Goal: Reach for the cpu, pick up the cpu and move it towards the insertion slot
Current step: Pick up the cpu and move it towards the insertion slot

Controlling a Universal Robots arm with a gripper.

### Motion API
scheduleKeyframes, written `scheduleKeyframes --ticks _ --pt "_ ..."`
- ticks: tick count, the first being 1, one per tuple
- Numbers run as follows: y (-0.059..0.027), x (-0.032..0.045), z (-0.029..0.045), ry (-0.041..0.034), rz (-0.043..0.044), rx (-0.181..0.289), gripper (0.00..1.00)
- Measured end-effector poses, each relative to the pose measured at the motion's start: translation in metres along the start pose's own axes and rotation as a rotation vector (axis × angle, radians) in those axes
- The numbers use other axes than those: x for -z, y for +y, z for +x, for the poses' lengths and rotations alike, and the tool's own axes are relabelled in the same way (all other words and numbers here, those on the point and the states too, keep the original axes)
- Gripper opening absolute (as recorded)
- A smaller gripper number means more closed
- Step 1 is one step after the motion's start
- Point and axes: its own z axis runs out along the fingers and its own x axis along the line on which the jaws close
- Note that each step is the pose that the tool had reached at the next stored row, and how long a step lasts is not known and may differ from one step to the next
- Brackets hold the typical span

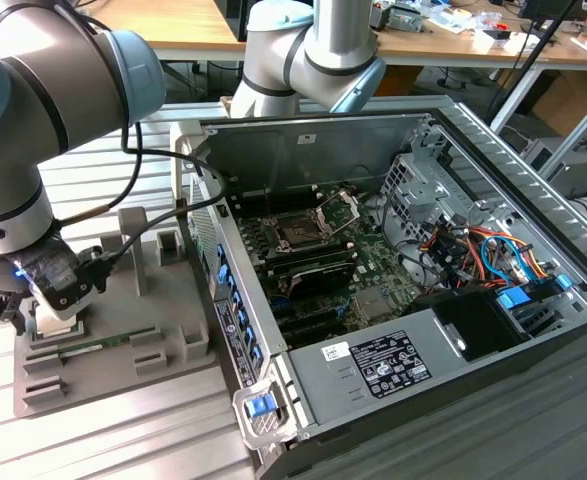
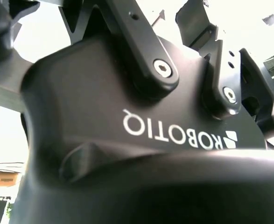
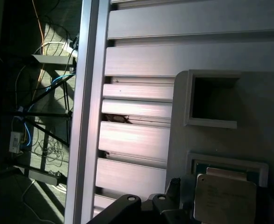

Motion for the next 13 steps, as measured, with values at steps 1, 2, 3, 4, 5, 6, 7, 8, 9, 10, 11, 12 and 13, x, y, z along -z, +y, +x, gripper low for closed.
scheduleKeyframes --ticks 1,2,3,4,5,6,7,8,9,10,11,12,13 --pt "0.0 -0.0001 -0.0005 0.0 0.0 0.0 0.72" --pt "-0.0001 0.0 -0.0012 0.0001 0.0001 0.0 0.72" --pt "-0.0001 -0.0001 -0.0016 0.0001 0.0 0.0 0.72" --pt "-0.0002 -0.0001 -0.0023 0.0 0.0 0.0 0.72" --pt "-0.0002 -0.0002 -0.0028 0.0 0.0 0.0 0.72" --pt "-0.0003 -0.0001 -0.0028 0.0002 0.0001 0.0 0.72" --pt "-0.0003 -0.0001 -0.0028 0.0002 0.0001 0.0 0.72" --pt "-0.0003 -0.0001 -0.003 0.0001 0.0 0.0 0.72" --pt "-0.0003 -0.0001 -0.003 0.0001 0.0 0.0 0.72" --pt "-0.0003 -0.0001 -0.003 0.0001 0.0001 0.0 0.72" --pt "-0.0003 -0.0001 -0.0031 0.0 0.0 0.0 0.72" --pt "-0.0003 -0.0001 -0.0031 0.0001 0.0001 0.0 0.72" --pt "-0.0003 -0.0001 -0.0031 0.0001 0.0 0.0 0.72"
